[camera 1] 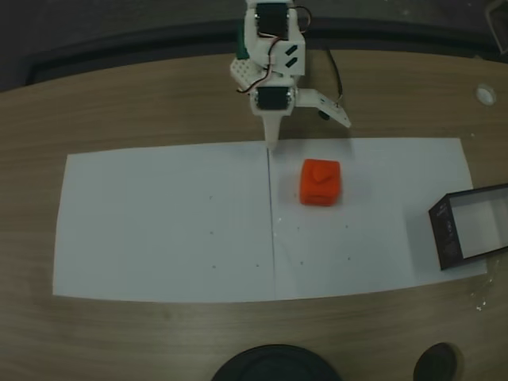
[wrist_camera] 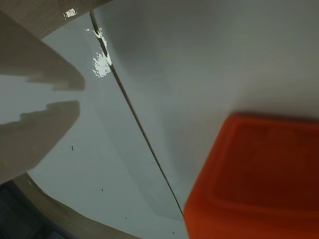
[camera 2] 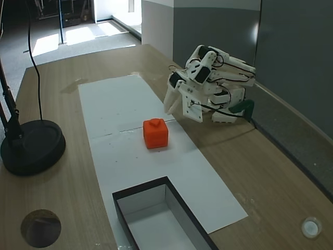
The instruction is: Grab a orange square and put it in the box.
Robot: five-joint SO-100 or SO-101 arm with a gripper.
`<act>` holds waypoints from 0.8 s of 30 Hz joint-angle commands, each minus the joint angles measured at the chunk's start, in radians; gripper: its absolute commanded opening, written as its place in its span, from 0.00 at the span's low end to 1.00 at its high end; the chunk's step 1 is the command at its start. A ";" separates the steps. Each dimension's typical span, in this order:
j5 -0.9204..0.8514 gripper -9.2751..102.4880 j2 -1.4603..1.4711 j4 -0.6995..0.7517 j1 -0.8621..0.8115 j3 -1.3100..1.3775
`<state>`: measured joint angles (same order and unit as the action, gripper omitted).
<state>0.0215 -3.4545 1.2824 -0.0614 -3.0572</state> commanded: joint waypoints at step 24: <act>0.008 0.32 0.161 -0.170 0.025 0.509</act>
<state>0.0138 -3.3840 1.1029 -0.0614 -2.6783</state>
